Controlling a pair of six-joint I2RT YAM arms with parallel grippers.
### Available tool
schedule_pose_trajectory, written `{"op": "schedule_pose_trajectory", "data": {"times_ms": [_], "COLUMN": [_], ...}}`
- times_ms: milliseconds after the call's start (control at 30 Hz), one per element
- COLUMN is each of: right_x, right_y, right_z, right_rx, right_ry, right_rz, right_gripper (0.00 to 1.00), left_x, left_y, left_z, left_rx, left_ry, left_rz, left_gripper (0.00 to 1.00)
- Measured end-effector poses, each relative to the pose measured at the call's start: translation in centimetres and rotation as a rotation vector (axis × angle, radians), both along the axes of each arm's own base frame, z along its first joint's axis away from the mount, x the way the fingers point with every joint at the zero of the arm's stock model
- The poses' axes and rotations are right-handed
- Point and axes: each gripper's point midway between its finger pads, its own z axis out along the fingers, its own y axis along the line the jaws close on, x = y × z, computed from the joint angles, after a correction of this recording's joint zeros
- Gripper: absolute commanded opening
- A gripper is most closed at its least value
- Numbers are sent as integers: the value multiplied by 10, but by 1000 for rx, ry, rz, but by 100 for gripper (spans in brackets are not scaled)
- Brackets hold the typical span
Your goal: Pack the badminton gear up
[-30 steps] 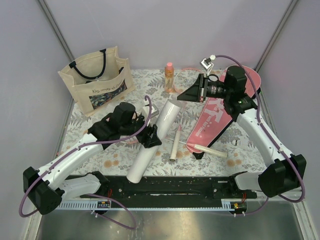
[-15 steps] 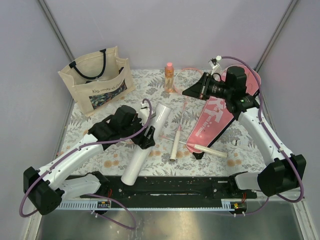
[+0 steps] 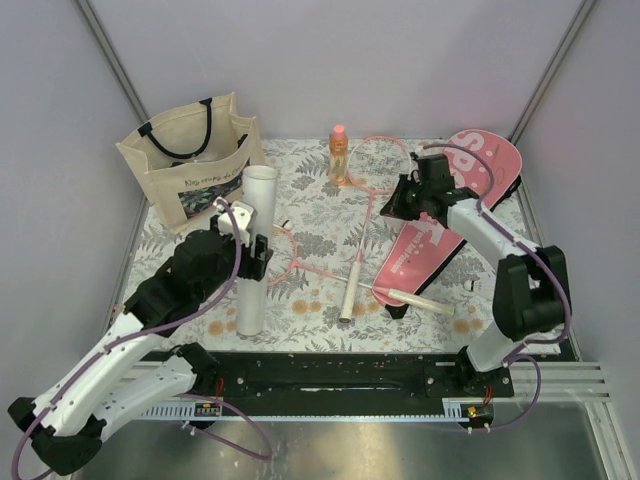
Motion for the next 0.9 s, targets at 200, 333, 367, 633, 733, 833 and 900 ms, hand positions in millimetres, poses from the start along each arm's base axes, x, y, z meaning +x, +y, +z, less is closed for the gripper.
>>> {"op": "schedule_pose_trajectory", "data": {"times_ms": [200, 333, 367, 633, 733, 833, 900], "right_x": [3, 4, 4, 18, 20, 18, 17], "right_y": [35, 89, 100, 132, 133, 130, 128], "right_z": [-34, -26, -26, -77, -93, -93, -86], "right_rx": [-57, -60, -61, -105, -128, -142, -144], "right_ry": [58, 6, -2, 48, 77, 84, 76], "right_rz": [54, 145, 158, 167, 169, 167, 166], "right_gripper": [0, 2, 3, 13, 29, 38, 40], "left_x": [-1, -1, -1, -1, -3, -4, -5], "left_y": [24, 30, 31, 28, 23, 17, 14], "left_z": [13, 21, 23, 25, 21, 17, 16], "left_rx": [-29, -47, -51, -62, -65, -66, -67], "left_ry": [-94, -128, -134, -139, -127, -113, -105], "left_rz": [96, 124, 126, 114, 86, 57, 42], "left_gripper": [49, 50, 50, 51, 52, 52, 53]}}
